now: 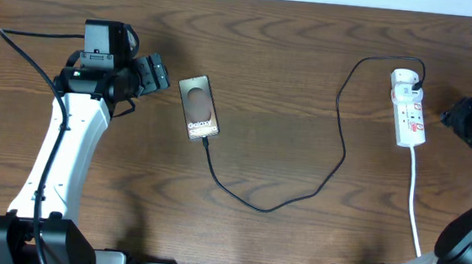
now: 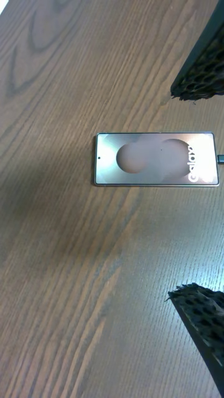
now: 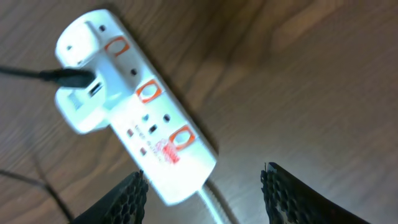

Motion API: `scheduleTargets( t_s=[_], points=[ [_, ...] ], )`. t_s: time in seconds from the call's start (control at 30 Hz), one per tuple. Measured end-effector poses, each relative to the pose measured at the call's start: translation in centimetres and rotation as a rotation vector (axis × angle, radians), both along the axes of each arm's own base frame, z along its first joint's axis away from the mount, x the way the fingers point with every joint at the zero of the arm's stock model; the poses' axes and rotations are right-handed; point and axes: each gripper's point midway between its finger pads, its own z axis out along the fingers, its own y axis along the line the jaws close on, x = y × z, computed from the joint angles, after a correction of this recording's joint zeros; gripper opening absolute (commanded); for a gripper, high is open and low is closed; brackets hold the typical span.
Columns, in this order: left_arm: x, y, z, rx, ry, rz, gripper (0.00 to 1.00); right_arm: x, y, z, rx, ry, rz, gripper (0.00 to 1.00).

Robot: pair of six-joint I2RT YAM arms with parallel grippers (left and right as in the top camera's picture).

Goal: Plug charger to phone and switch on socket

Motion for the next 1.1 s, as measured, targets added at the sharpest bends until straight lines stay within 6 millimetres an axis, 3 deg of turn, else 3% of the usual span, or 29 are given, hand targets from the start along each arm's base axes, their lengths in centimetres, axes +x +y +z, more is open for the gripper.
scheduleTargets(
  t_s=[0.3, 0.63, 1.1],
  points=[
    [0.0, 0.0, 0.0, 0.0, 0.0, 0.0, 0.92, 1.8, -0.9, -3.6, -0.02, 0.009, 0.054, 0.59],
    [0.0, 0.0, 0.0, 0.0, 0.0, 0.0, 0.93, 4.5, -0.2, -6.5, -0.055, -0.02, 0.147, 0.6],
    [0.0, 0.0, 0.0, 0.0, 0.0, 0.0, 0.93, 6.2, -0.3, -8.0, -0.081, -0.056, 0.186, 0.66]
  ],
)
